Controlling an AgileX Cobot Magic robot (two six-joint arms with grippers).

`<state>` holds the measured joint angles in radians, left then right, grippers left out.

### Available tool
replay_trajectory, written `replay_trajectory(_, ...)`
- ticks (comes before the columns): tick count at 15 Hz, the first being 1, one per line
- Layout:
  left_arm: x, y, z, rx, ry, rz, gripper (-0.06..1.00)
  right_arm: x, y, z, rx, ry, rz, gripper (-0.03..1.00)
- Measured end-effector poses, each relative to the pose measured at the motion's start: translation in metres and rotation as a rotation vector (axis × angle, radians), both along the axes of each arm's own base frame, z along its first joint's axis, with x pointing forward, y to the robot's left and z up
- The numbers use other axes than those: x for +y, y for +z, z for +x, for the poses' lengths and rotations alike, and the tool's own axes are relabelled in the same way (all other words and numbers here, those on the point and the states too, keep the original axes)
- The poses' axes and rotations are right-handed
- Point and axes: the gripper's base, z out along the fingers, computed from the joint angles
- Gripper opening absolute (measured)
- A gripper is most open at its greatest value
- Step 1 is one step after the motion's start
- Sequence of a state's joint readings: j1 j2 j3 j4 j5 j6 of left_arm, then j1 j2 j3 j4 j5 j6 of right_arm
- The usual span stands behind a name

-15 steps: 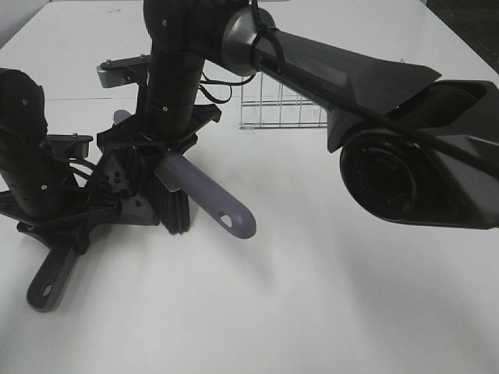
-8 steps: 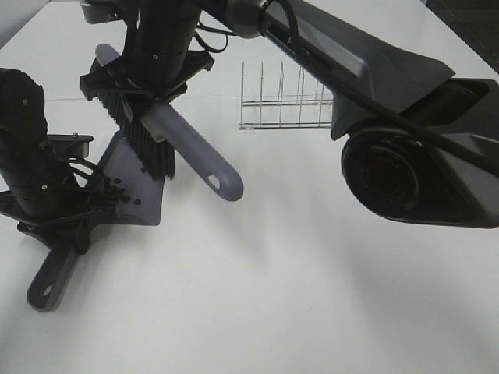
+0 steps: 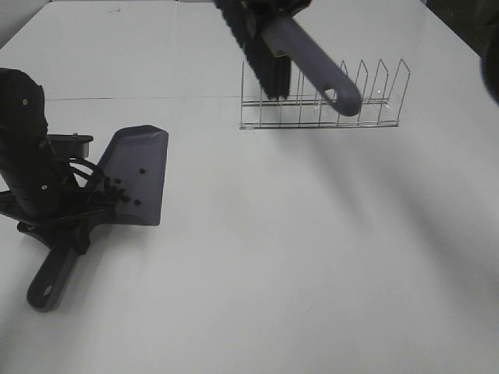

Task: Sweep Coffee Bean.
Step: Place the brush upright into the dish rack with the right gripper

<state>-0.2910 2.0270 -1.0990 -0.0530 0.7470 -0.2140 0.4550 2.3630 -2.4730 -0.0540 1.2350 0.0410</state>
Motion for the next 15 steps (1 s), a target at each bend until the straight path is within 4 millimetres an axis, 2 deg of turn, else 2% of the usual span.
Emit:
replay_trajectory(4,0.0,0.0,0.0,0.0,-0.001,0.0,0.26,-0.101,0.022,0.004,0.036,-0.187,-0.024,0.26)
replay_trajectory(6,0.0,0.0,0.0,0.0,-0.001,0.0,0.26,-0.144,0.026,0.001,0.055,-0.255,-0.044,0.26)
replay_trajectory(7,0.0,0.0,0.0,0.0,-0.001,0.0,0.26,-0.163,0.025,0.0,0.07,-0.293,-0.049,0.26)
replay_trajectory(8,0.0,0.0,0.0,0.0,-0.001,0.0,0.26,-0.171,0.023,-0.001,0.082,-0.31,-0.051,0.26)
replay_trajectory(9,0.0,0.0,0.0,0.0,-0.001,0.0,0.26,-0.194,0.007,-0.002,0.14,-0.356,-0.058,0.26)
replay_trajectory(11,0.0,0.0,0.0,0.0,-0.001,0.0,0.26,-0.205,-0.016,-0.007,0.215,-0.36,-0.1,0.26)
replay_trajectory(15,0.0,0.0,0.0,-0.001,-0.001,0.0,0.26,-0.208,-0.056,-0.021,0.355,-0.354,-0.155,0.26)
